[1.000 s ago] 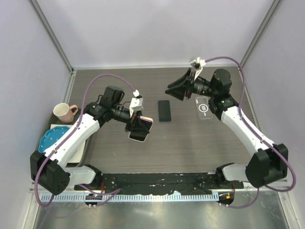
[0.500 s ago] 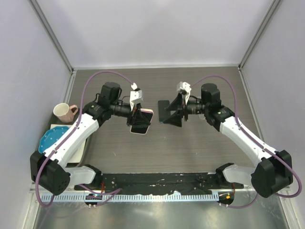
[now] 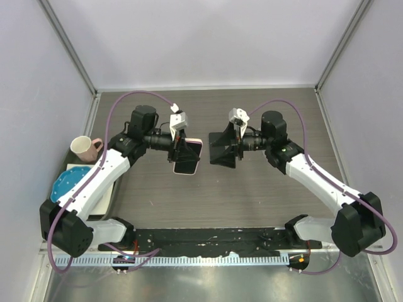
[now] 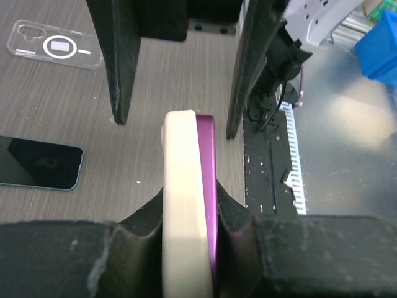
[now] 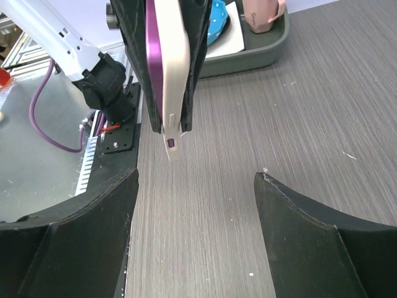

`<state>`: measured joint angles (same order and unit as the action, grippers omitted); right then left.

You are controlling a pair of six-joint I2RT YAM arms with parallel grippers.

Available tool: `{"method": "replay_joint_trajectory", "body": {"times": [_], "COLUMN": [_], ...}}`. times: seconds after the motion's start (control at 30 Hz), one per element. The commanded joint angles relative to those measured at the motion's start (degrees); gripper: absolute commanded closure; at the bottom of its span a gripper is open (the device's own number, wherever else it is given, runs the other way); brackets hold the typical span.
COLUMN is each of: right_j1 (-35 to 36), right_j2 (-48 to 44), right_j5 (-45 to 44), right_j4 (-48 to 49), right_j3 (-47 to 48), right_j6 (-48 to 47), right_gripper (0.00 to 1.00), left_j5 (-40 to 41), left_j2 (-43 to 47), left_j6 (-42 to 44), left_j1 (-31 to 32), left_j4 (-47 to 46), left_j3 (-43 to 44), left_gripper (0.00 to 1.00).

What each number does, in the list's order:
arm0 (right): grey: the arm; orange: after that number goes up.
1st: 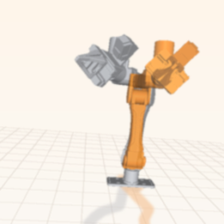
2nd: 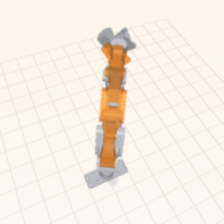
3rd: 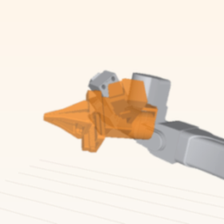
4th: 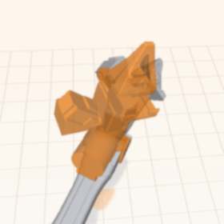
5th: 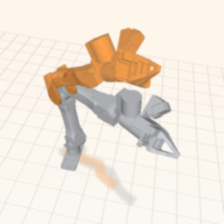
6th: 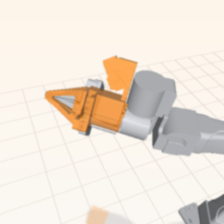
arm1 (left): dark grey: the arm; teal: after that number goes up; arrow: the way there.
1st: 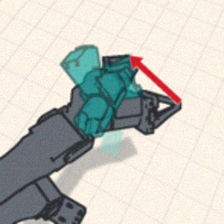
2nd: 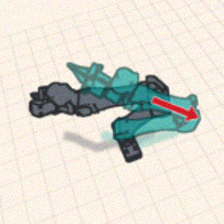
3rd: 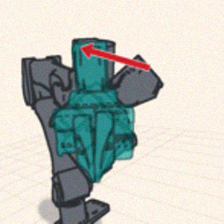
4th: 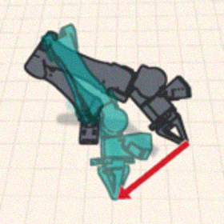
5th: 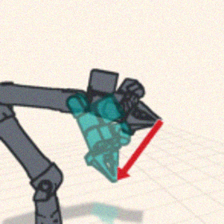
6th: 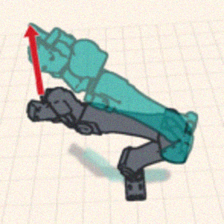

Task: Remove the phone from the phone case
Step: Remove the phone case from the phone.

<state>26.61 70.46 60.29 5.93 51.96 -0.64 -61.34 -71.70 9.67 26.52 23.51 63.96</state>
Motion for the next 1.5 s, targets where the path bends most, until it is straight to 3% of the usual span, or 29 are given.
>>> {"method": "replay_joint_trajectory", "body": {"times": [0.0, 0.2, 0.3, 0.33, 0.43, 0.53, 0.57, 0.6, 1.0, 1.07, 1.1, 1.13, 1.37, 1.47], "right_j1": [1.95, 2.22, 2.31, 2.31, 2.48, 3.53, 3.88, 4.67, 6.61, 6.87, 6.96, 7.14, 8.37, 8.63], "right_j2": [1.96, 3.2, 4.42, 5.3, 7.23, 9.61, 10.48, 11.19, 17.08, 17.43, 17.52, 17.52, 16.82, 16.99], "right_j5": [0.0, 0.0, 1.41, 1.49, 1.14, 0.79, 0.53, 0.44, -0.53, -0.53, -0.35, -0.09, 0.09, 0.09], "right_j4": [9.7, 14.63, 24.35, 33.61, 45.7, 45.31, 46.09, 46.97, 54.36, 54.54, 54.45, 54.27, 54.01, 53.83], "right_j3": [-1.51, -1.17, -3.26, -4.06, -5.3, -3.28, -2.84, -2.66, 2.53, 2.7, 2.79, 2.44, 0.77, 1.38], "right_j6": [4.24, 6.8, 13.71, 20.7, 27.7, 28.95, 29.9, 30.7, 37.64, 38.0, 38.09, 37.74, 36.86, 36.77], "right_gripper": [0.19, 0.17, 0.17, 0.16, 0.16, 0.15, 0.15, 0.15, 0.16, 0.23, 0.33, 0.37, 0.44, 0.64], "left_j5": [-2.99, -5.54, -6.07, -5.98, -6.16, -6.07, -5.9, -5.63, -4.4, -4.31, -4.31, -4.31, -4.4, -4.4], "left_j2": [0.25, -2.3, -4.32, -4.85, -6.17, -6.96, -7.22, -7.4, -6.79, -6.61, -6.61, -6.52, -6.43, -6.43], "left_j6": [-8.08, -16.15, -23.7, -25.74, -35.65, -51.87, -54.38, -55.8, -50.54, -50.37, -50.37, -50.37, -52.21, -52.12], "left_j1": [-0.68, -0.68, -0.77, -0.77, -0.68, -0.95, -0.95, -0.95, -0.86, -0.86, -0.86, -0.86, -0.86, -0.86], "left_j4": [-8.91, -14.09, -19.8, -22.08, -31.65, -51.32, -59.72, -61.72, -54.8, -54.88, -54.88, -55.06, -57.7, -57.78], "left_j3": [5.11, 8.46, 10.21, 10.22, 9.25, 4.43, 3.72, 3.36, 2.04, 1.78, 1.86, 2.04, 2.57, 2.22], "left_gripper": [1.0, 1.0, 1.0, 1.0, 1.0, 1.0, 1.0, 1.0, 1.0, 1.0, 1.0, 1.0, 1.0, 1.0]}}
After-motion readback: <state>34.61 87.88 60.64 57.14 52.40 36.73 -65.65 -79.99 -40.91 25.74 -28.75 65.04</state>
